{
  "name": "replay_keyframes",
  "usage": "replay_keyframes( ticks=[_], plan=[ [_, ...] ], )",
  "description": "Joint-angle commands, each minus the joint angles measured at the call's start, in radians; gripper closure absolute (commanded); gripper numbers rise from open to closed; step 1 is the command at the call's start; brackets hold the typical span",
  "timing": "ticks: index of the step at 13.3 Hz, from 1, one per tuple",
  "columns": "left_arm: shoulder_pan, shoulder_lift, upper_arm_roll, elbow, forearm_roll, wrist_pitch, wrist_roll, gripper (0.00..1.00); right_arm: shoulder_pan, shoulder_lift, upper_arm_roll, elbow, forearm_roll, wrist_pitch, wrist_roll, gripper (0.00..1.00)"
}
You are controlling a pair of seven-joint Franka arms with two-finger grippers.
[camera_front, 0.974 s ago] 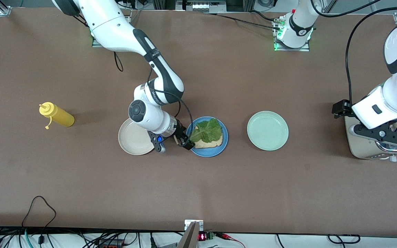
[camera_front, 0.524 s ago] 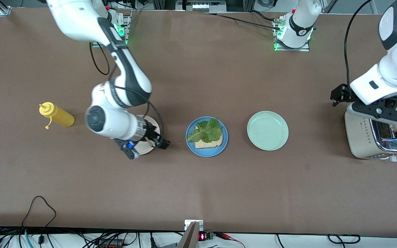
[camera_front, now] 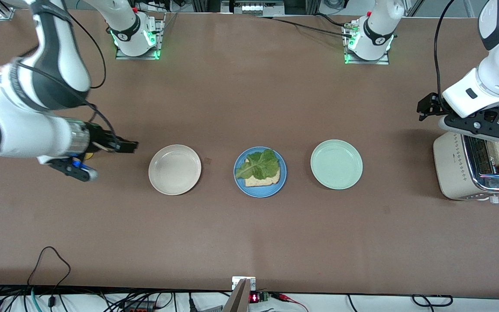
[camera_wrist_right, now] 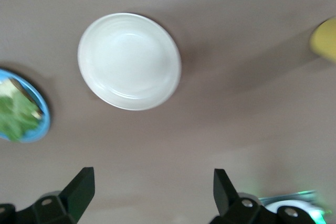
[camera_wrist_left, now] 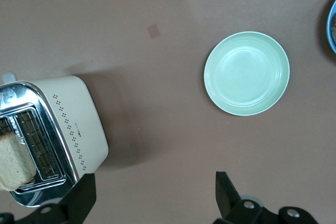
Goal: Make sandwich in blue plate with both arms
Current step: 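Move the right gripper back toward the mustard bottle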
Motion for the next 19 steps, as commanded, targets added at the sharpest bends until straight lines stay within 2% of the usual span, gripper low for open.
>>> replay_keyframes(
  ticks=[1, 3, 8, 12, 13, 19],
  plan=[
    [0.008, -0.015, -0.002, -0.003, -0.024, -0.014, 0.015, 0.0, -0.119, -0.152, 0.02, -0.157, -0.049, -0.018, -0.265, 0.0],
    [0.008, -0.015, -0.002, -0.003, -0.024, -0.014, 0.015, 0.0, -0.214, -0.221, 0.025, -0.255, -0.102, 0.002, -0.466, 0.0],
    [0.008, -0.015, -0.004, -0.001, -0.024, -0.014, 0.009, 0.0, -0.421, -0.345, 0.027, -0.478, -0.173, 0.216, -0.981, 0.0],
    [0.008, -0.015, -0.004, -0.001, -0.024, -0.014, 0.009, 0.0, -0.572, -0.318, 0.028, -0.484, -0.157, 0.36, -1.484, 0.0],
    [0.008, -0.015, -0.004, -0.001, -0.024, -0.014, 0.009, 0.0, -0.601, -0.304, 0.028, -0.484, -0.118, 0.386, -1.604, 0.0],
    [0.008, -0.015, -0.004, 0.0, -0.024, -0.014, 0.012, 0.0, -0.741, -0.132, 0.028, -0.46, 0.285, 0.373, -2.25, 0.0]
  ],
)
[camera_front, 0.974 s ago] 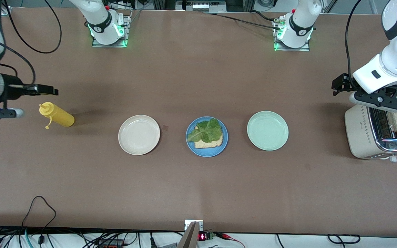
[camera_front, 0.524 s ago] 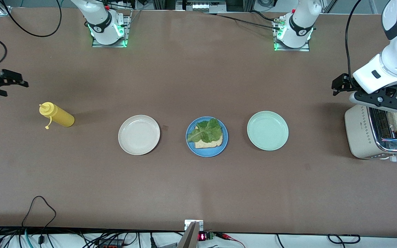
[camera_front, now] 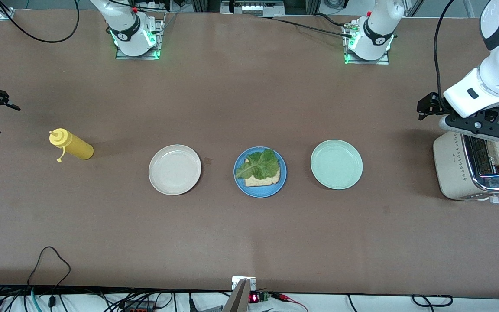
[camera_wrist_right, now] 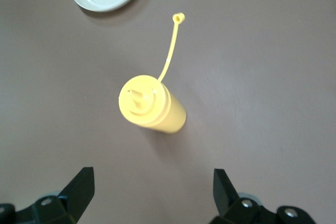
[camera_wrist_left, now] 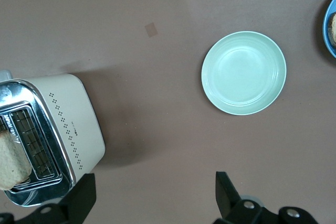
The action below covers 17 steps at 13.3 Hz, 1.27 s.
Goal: Make sandwich in blue plate with both arms
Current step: 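Move the right gripper back toward the mustard bottle, then grasp the yellow mustard bottle with the right gripper and lift it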
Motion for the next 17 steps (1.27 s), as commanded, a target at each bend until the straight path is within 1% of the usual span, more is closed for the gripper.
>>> replay_keyframes(
  ticks=[1, 5, 7, 10, 12, 14, 16, 17],
  plan=[
    [0.006, -0.015, -0.004, -0.002, -0.016, -0.011, 0.012, 0.0, -0.062, 0.086, 0.022, 0.033, 0.157, -0.03, -0.251, 0.0],
    [0.006, -0.015, -0.004, -0.002, -0.016, -0.013, 0.012, 0.0, -0.123, 0.239, 0.022, 0.098, 0.328, -0.167, -0.604, 0.0],
    [0.006, -0.015, -0.004, -0.002, -0.016, -0.011, 0.012, 0.0, -0.146, 0.302, 0.021, 0.116, 0.347, -0.234, -0.695, 0.0],
    [0.006, -0.015, -0.005, -0.002, -0.016, -0.013, 0.012, 0.0, -0.171, 0.434, 0.021, 0.18, 0.388, -0.316, -0.834, 0.0],
    [0.006, -0.015, -0.005, 0.0, -0.016, -0.013, 0.012, 0.0, -0.191, 0.512, 0.024, 0.207, 0.399, -0.352, -0.901, 0.0],
    [0.006, -0.015, -0.005, 0.0, -0.016, -0.013, 0.012, 0.0, -0.2, 0.568, 0.025, 0.242, 0.423, -0.366, -0.941, 0.0],
    [0.006, -0.015, -0.005, -0.002, -0.016, -0.013, 0.012, 0.0, -0.212, 0.626, 0.06, 0.291, 0.426, -0.382, -0.95, 0.0],
    [0.006, -0.013, -0.005, 0.0, -0.016, -0.013, 0.012, 0.0, -0.214, 0.637, 0.07, 0.293, 0.429, -0.379, -0.947, 0.0]
  ],
)
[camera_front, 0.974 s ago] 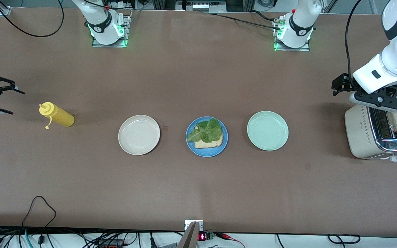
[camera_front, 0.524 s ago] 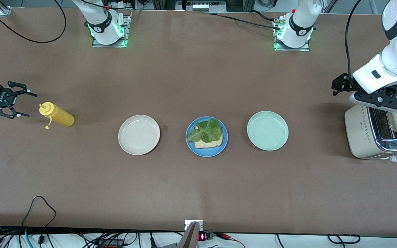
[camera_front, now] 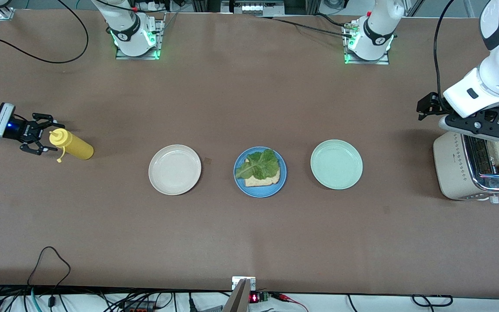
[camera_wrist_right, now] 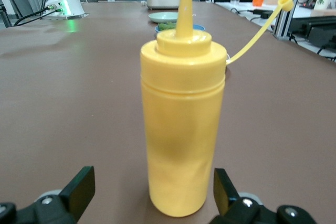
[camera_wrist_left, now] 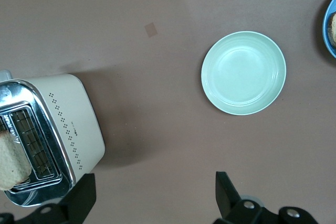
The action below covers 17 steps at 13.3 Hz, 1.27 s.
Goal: Make sandwich in blue plate with both arms
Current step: 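Grasp the yellow mustard bottle with the right gripper and lift it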
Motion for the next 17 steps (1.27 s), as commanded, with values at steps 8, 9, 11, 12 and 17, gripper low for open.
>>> replay_keyframes(
  ticks=[8, 9, 11, 12, 17],
  plan=[
    [0.006, -0.013, -0.003, -0.002, -0.015, -0.013, 0.014, 0.0, 0.004, 0.089, 0.075, 0.049, 0.041, -0.019, -0.001, 0.0],
    [0.006, -0.013, -0.003, -0.002, -0.015, -0.013, 0.014, 0.0, 0.013, 0.094, 0.08, 0.044, 0.041, -0.017, -0.001, 0.0],
    [0.006, -0.013, -0.003, 0.0, -0.015, -0.013, 0.014, 0.0, 0.025, 0.098, 0.08, 0.042, 0.041, -0.014, 0.0, 0.0],
    [0.006, -0.013, -0.003, 0.0, -0.015, -0.013, 0.014, 0.0, 0.033, 0.098, 0.08, 0.042, 0.041, -0.011, 0.0, 0.0],
    [0.006, -0.013, -0.003, -0.002, -0.015, -0.013, 0.014, 0.0, 0.077, 0.075, 0.08, 0.052, 0.032, 0.035, 0.014, 0.97]
  ],
)
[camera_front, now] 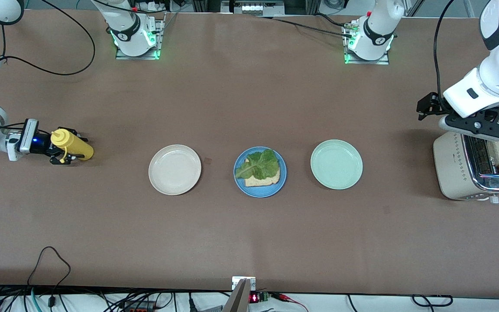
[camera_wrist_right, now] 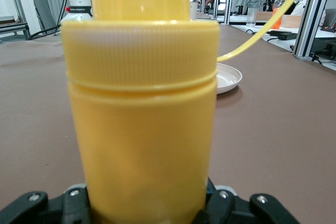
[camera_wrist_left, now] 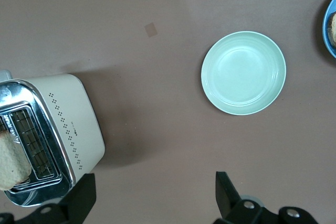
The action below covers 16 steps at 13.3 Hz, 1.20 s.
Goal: Make sandwich in blue plate with both arms
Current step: 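Grasp the yellow mustard bottle with the right gripper and lift it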
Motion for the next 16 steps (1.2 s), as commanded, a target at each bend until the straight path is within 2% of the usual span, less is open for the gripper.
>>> replay_keyframes(
  ticks=[1, 5, 9, 12, 16],
  plan=[
    [0.006, -0.015, -0.003, 0.0, -0.015, -0.012, 0.014, 0.0, 0.035, -0.026, 0.001, 0.006, 0.008, 0.033, 0.014, 1.0],
    [0.006, -0.013, -0.003, 0.0, -0.015, -0.012, 0.014, 0.0, 0.153, -0.165, 0.001, 0.003, -0.004, 0.088, 0.063, 1.0],
    [0.006, -0.013, -0.003, -0.002, -0.015, -0.012, 0.014, 0.0, 0.346, -0.37, 0.0, -0.012, -0.145, 0.227, 0.325, 1.0],
    [0.006, -0.013, -0.003, -0.002, -0.015, -0.012, 0.014, 0.0, 0.53, -0.457, -0.002, -0.035, -0.24, 0.342, 0.597, 1.0],
    [0.006, -0.015, -0.003, -0.002, -0.015, -0.012, 0.015, 0.0, 0.749, -0.5, -0.008, -0.031, -0.427, 0.422, 1.056, 1.0]
  ],
)
